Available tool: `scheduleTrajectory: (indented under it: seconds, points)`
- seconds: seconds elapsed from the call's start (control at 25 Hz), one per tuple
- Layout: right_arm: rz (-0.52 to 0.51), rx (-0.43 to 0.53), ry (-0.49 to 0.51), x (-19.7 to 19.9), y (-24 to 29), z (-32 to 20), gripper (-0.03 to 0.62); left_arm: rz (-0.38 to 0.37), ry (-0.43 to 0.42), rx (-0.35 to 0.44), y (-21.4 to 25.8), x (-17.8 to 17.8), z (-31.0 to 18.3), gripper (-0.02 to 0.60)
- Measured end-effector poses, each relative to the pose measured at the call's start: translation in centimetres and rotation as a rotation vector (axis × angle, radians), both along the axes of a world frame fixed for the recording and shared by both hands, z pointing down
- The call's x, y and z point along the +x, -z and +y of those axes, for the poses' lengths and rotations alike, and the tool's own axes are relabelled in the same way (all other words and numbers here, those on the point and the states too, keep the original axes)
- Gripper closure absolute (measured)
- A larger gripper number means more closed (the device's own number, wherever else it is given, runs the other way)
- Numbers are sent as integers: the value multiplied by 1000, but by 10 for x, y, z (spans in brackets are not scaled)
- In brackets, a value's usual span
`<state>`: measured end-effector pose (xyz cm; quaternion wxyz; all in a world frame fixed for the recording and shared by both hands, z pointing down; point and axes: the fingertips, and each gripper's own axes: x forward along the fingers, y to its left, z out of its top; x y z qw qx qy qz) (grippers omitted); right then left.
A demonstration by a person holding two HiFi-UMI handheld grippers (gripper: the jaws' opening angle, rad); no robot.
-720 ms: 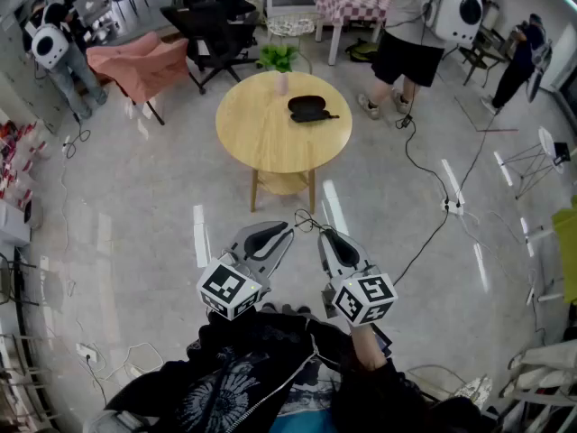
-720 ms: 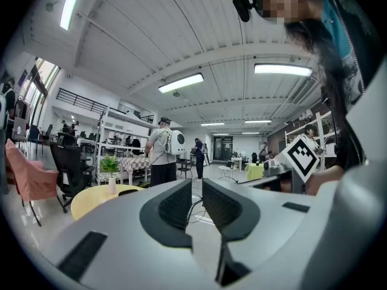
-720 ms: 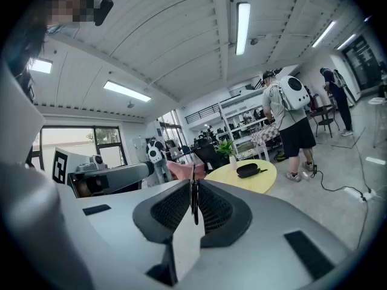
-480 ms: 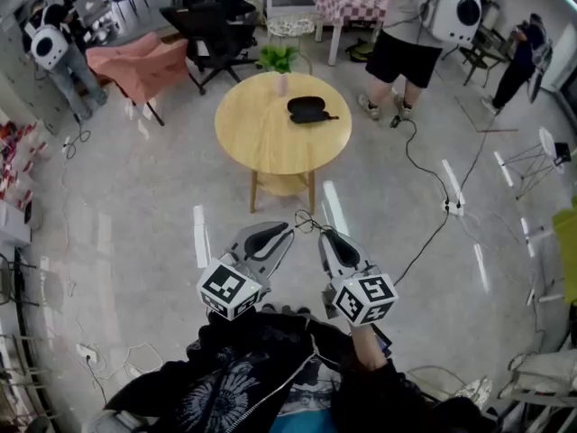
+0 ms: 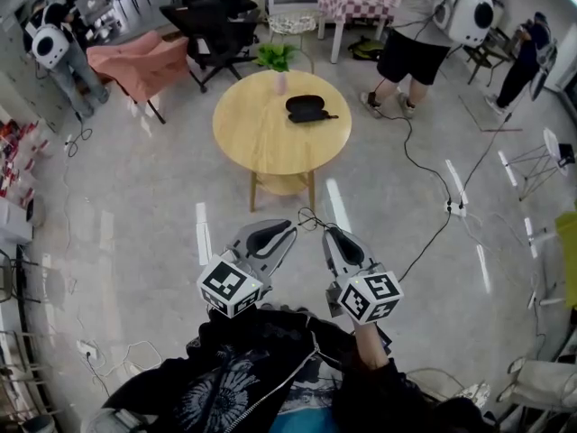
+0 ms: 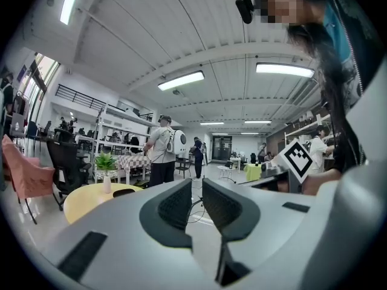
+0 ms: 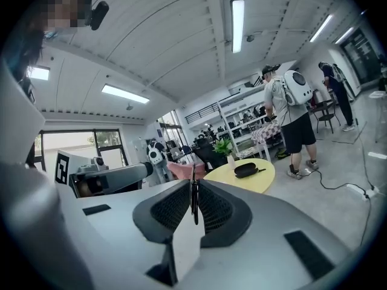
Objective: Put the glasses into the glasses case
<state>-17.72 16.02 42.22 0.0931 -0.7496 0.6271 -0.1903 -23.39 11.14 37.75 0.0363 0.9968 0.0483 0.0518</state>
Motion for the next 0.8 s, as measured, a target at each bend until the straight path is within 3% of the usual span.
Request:
scheduleTrajectory:
  seconds: [0.28,0.48,0.8]
  points:
    - [2,1,35,24,-2,9,534,12,23,6,1,25,9,529]
    - [-23,6,45,43,-8,10,534,-26,30,10,-9,35,18,529]
    - [-63,-9,58,61,-28,-15,534,-51,59,-8,-23,53,-15,529]
